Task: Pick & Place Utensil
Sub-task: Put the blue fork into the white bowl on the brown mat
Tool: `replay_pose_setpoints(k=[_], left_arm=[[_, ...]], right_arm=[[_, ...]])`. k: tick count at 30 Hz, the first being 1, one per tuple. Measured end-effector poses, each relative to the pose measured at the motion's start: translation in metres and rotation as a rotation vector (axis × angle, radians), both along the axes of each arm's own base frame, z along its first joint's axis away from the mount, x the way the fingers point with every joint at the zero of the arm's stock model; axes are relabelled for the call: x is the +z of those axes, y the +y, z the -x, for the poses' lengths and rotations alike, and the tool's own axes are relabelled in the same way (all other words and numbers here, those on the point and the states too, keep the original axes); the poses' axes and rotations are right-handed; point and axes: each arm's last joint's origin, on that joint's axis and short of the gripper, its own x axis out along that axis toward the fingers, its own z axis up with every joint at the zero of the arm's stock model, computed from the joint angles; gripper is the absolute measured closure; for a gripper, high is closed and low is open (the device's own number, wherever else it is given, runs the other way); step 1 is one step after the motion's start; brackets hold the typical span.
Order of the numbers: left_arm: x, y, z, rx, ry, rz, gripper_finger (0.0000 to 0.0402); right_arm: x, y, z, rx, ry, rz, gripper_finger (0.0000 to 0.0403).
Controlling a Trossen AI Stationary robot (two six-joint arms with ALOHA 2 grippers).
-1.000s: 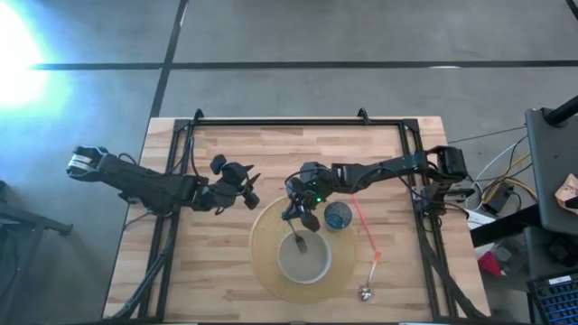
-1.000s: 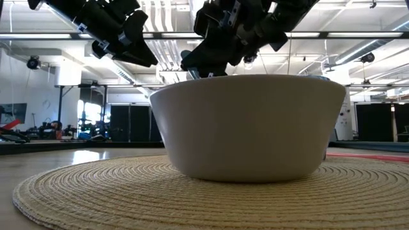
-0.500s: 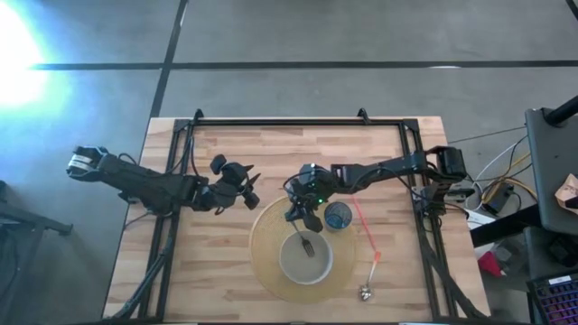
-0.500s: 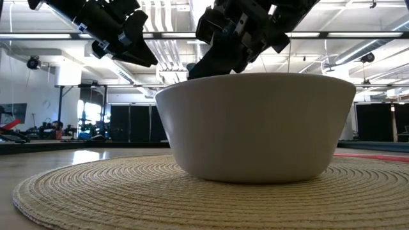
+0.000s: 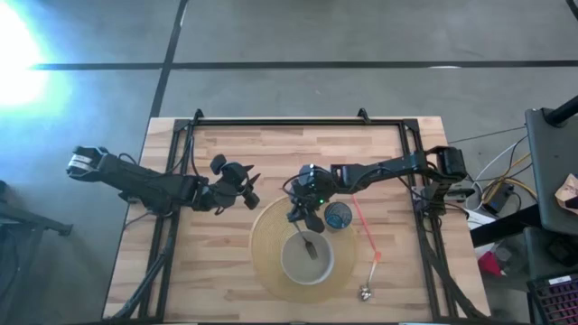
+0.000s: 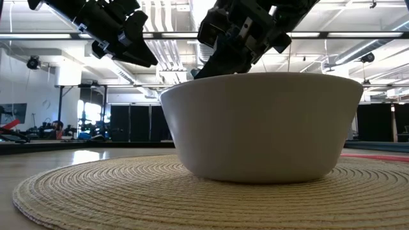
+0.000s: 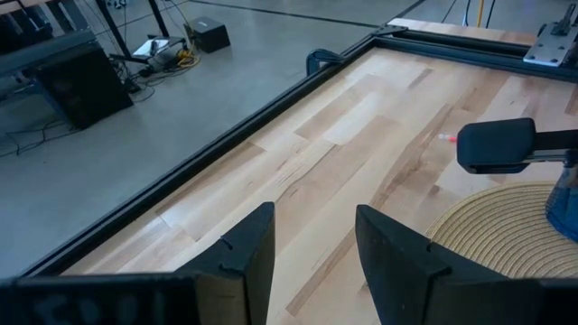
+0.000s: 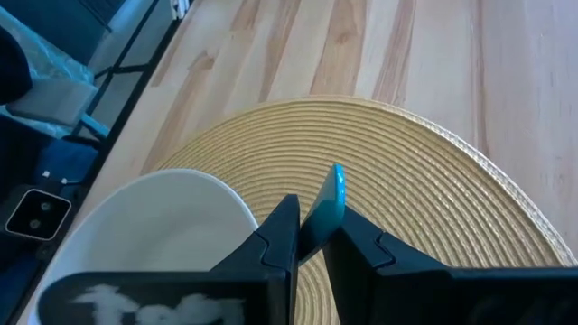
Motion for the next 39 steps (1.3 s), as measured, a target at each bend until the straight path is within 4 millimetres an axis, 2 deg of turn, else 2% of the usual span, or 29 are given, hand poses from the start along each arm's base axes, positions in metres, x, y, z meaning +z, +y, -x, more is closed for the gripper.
replay_pose_setpoints(k=[35, 39], left_arm=[[-0.0005, -0.0001, 0.0002, -0.001, 0.002, -0.001, 0.0252], [-0.0005, -0.0001, 0.0002, -0.001, 0.002, -0.001, 0.0252]], right_arm=[[0.0004, -0.0001, 0.0001, -0.035, 0.022, -0.034, 0.0362], [-0.0013, -0.0001, 0.0018, -0.038, 0.051, -0.037, 0.0351]])
